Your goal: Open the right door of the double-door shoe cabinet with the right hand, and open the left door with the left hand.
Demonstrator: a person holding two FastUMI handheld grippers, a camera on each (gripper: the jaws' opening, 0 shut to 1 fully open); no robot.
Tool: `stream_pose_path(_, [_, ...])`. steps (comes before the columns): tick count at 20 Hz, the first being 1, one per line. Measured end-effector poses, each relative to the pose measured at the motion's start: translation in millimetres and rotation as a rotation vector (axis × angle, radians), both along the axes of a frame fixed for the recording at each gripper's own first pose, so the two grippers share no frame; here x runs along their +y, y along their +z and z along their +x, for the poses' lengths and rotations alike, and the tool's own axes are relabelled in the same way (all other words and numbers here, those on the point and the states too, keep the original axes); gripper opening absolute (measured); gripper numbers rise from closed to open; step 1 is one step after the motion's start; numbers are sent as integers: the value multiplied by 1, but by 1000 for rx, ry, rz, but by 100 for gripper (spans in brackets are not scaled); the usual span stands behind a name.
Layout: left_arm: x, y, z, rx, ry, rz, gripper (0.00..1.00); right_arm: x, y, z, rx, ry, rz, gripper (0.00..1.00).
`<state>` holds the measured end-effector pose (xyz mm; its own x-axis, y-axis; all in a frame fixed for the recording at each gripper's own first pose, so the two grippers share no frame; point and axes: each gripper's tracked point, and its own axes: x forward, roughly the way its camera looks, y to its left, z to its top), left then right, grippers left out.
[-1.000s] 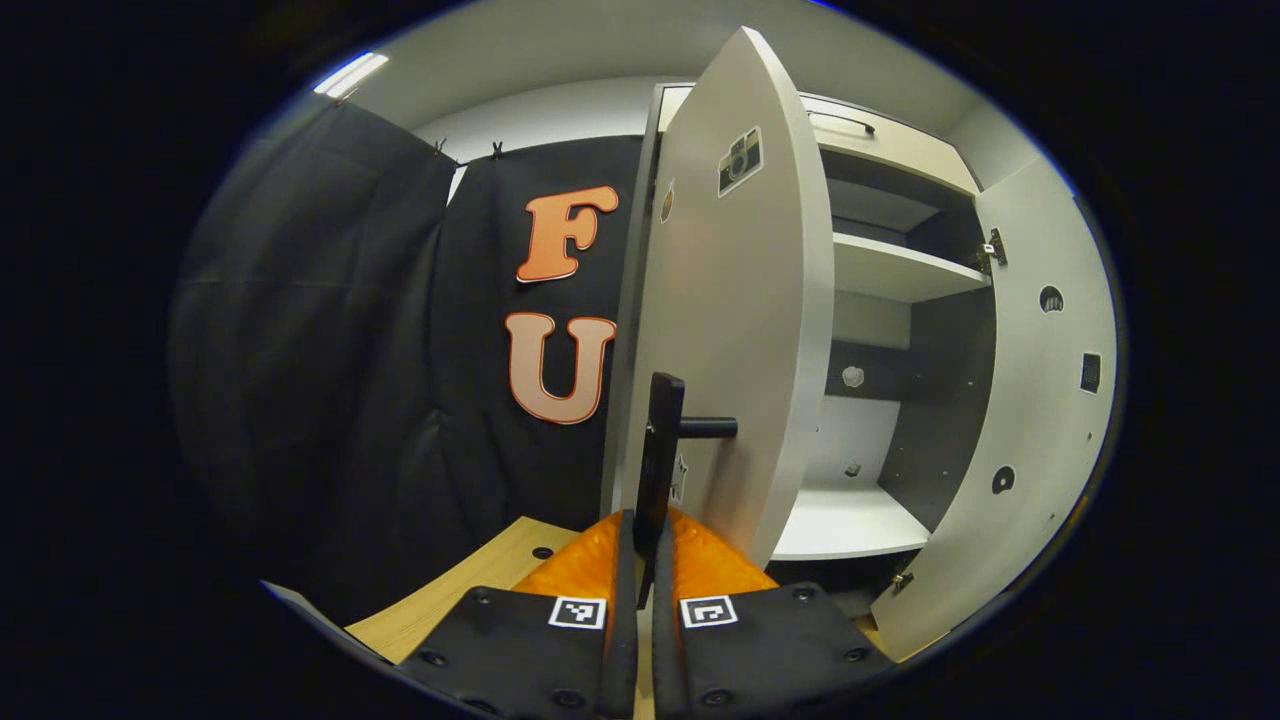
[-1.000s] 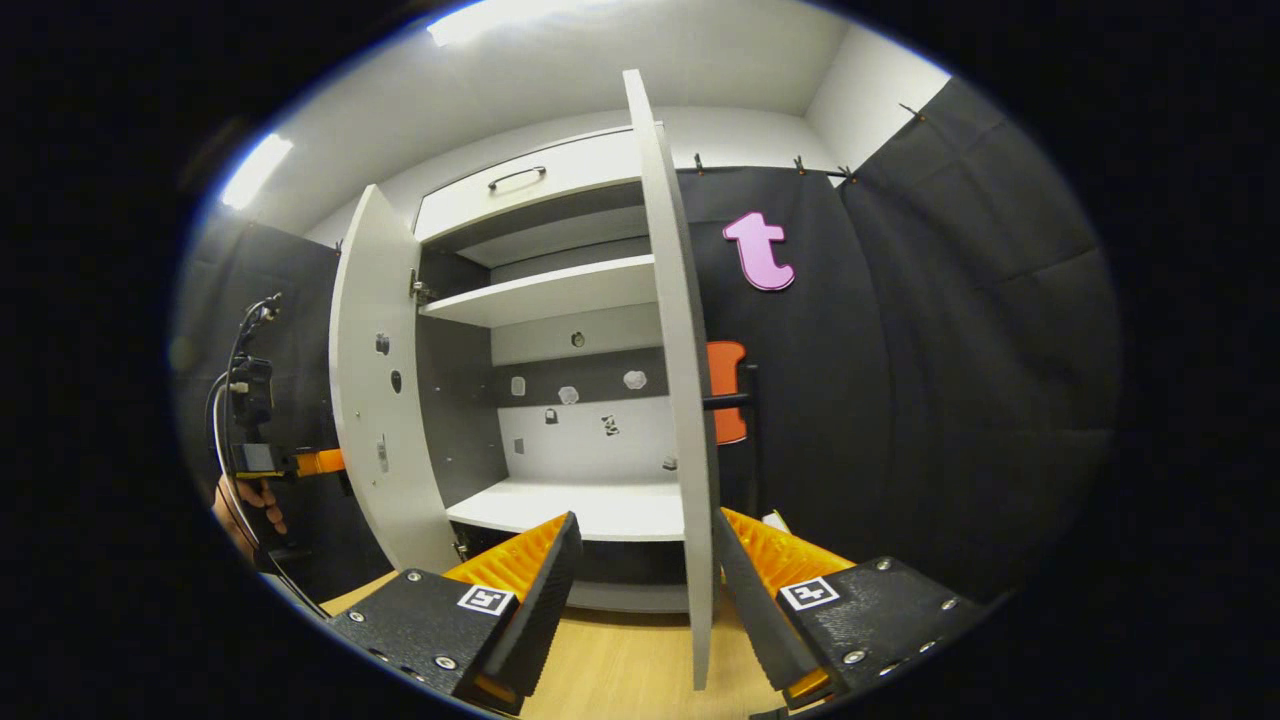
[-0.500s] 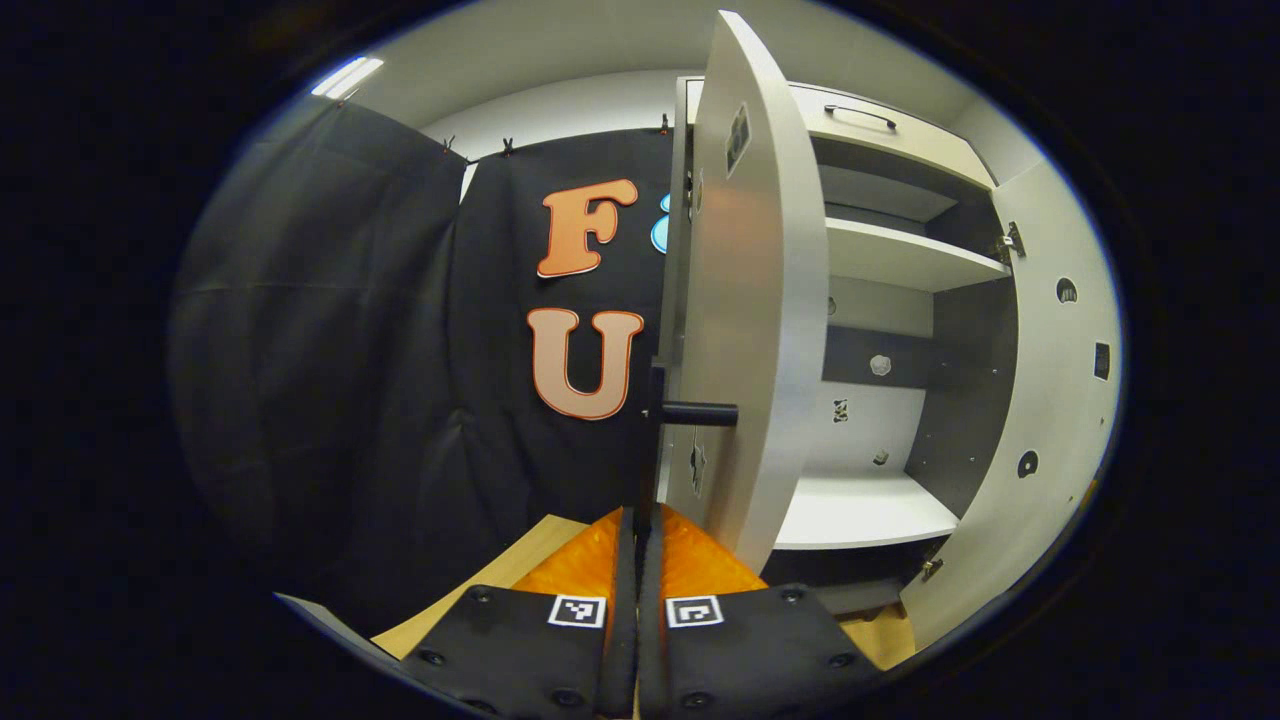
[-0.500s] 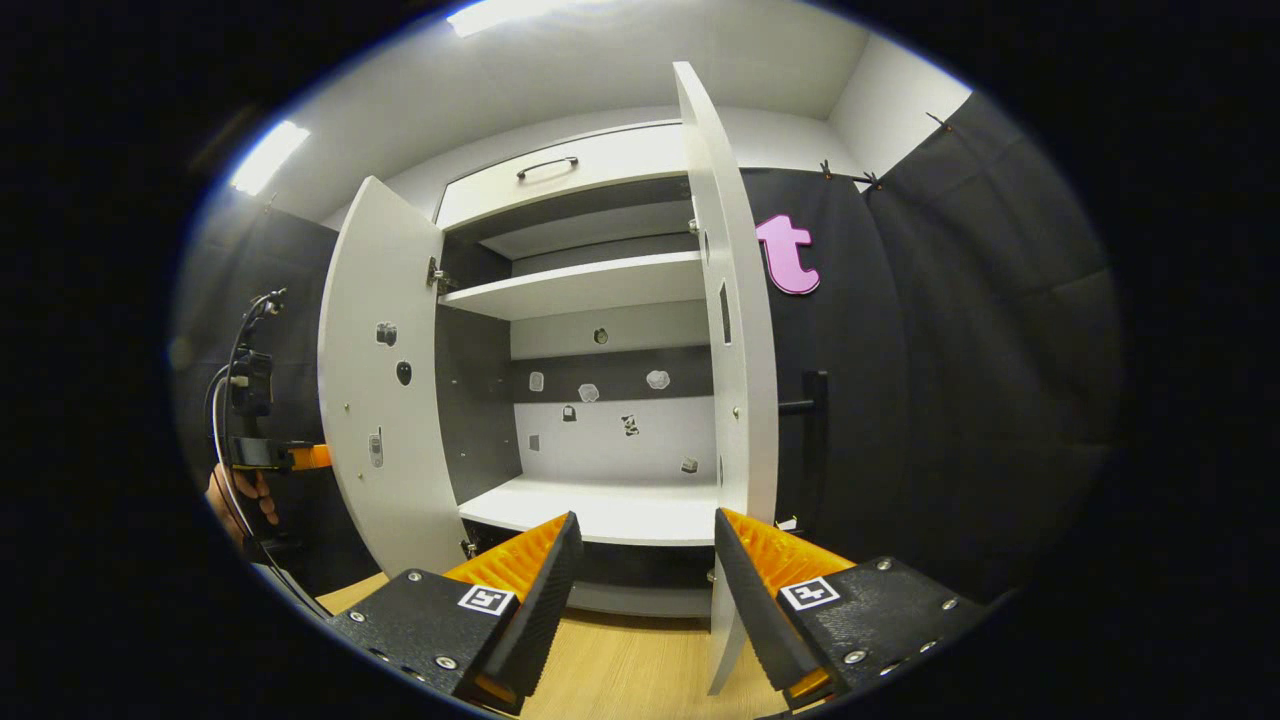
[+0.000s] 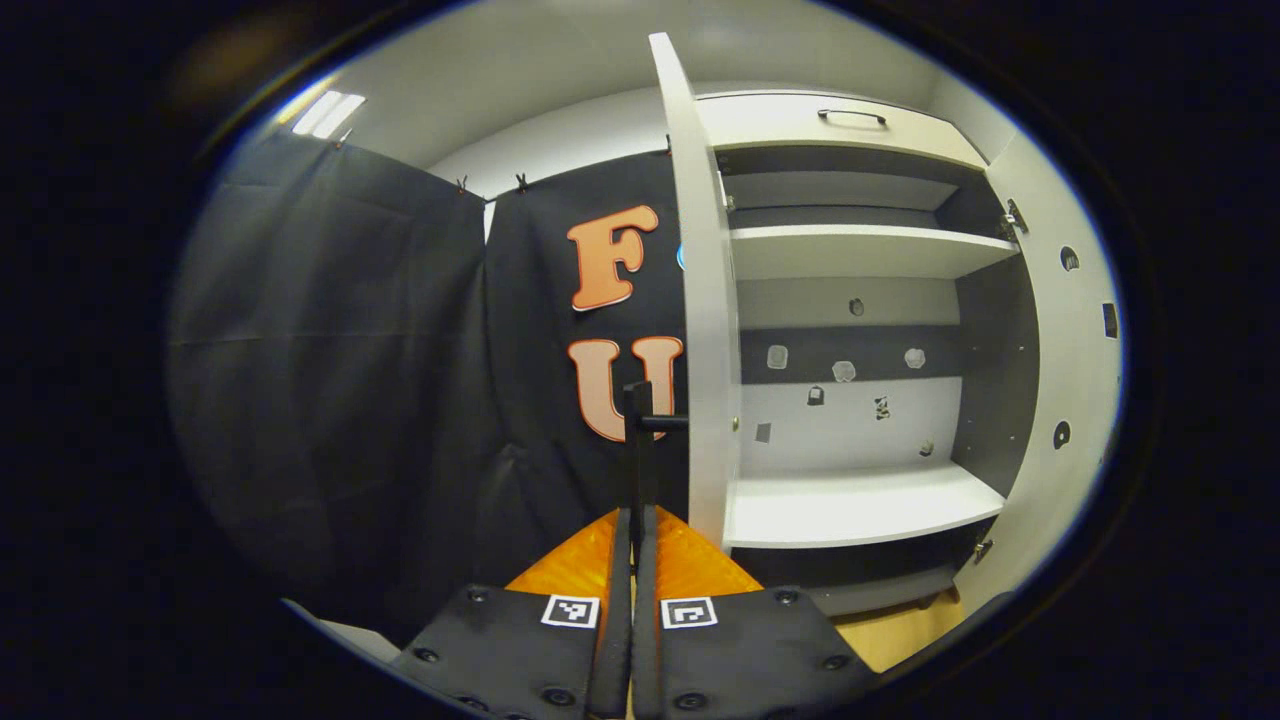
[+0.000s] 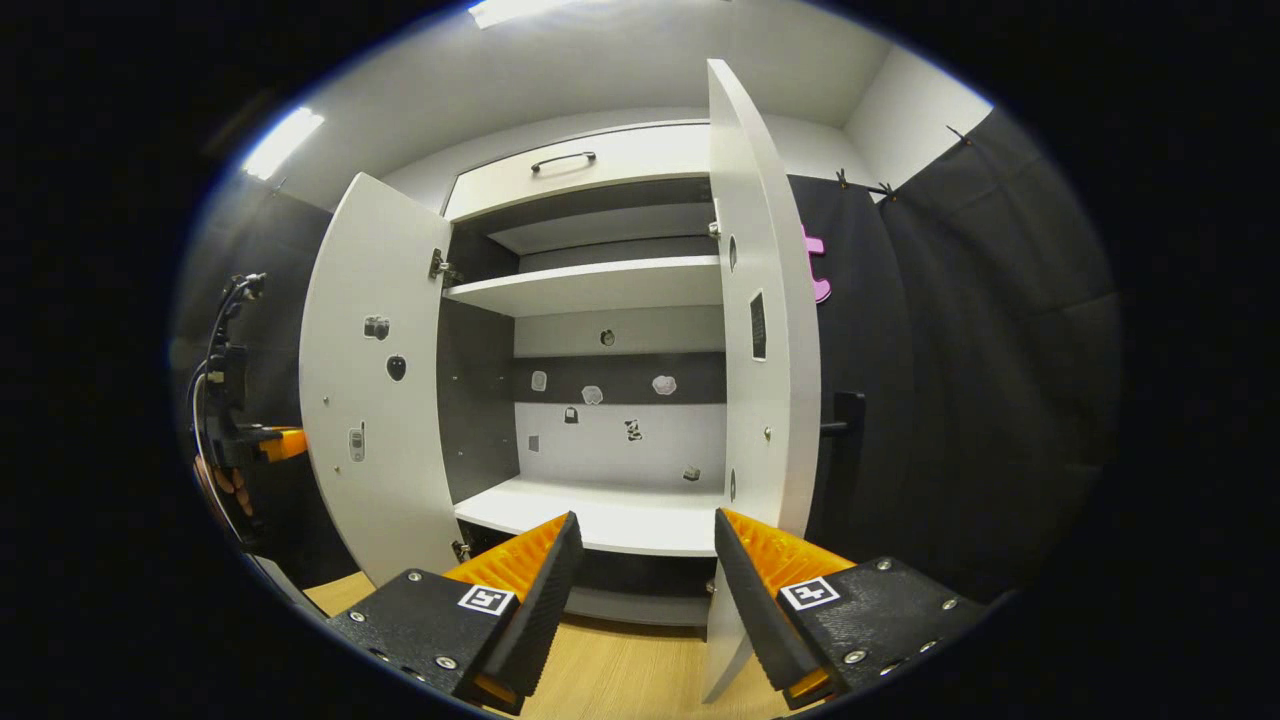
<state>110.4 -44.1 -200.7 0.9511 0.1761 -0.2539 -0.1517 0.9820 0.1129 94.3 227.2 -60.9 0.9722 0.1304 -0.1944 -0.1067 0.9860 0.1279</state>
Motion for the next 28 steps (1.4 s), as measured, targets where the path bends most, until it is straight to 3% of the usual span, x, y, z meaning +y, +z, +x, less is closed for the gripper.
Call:
stream_pose_path(1, [-2, 4, 1, -27, 0, -11, 1, 2, 2, 2, -4, 8, -1, 81])
stream_pose_path(2, [-12, 7, 2, -51, -24, -43, 2, 3, 4, 4, -8, 14, -3, 81])
stream_pose_path(3, [-22, 12, 3, -76, -46, -68, 16, 4, 5, 6, -15, 21, -6, 81])
stream_pose_path(4, [-29, 17, 3, -106, -66, -77, 12, 8, 8, 6, -20, 27, -11, 81])
stream_pose_path(5, [-36, 24, 4, -135, -86, -78, 22, 10, 10, 9, -26, 31, -15, 81])
stream_pose_path(6, [-41, 29, 4, -160, -102, -80, 25, 9, 12, 10, -32, 37, -16, 81])
stream_pose_path(8, [-61, 32, 6, -174, -157, -114, 46, 10, 18, 10, -43, 48, -18, 81])
stream_pose_path(9, [-70, 33, 7, -176, -177, -127, 60, 11, 21, 11, -54, 50, -20, 81])
stream_pose_path(15, [-114, 44, -1, -182, -247, -162, 86, 1, 34, 5, -91, 69, -75, 82])
stream_pose_path(22, [-144, 62, -16, -195, -233, -144, 96, -8, 35, -14, -111, 96, -123, 88])
stream_pose_path(28, [-147, 78, -10, -228, -317, -157, 95, -1, 39, -26, -103, 29, -136, 89])
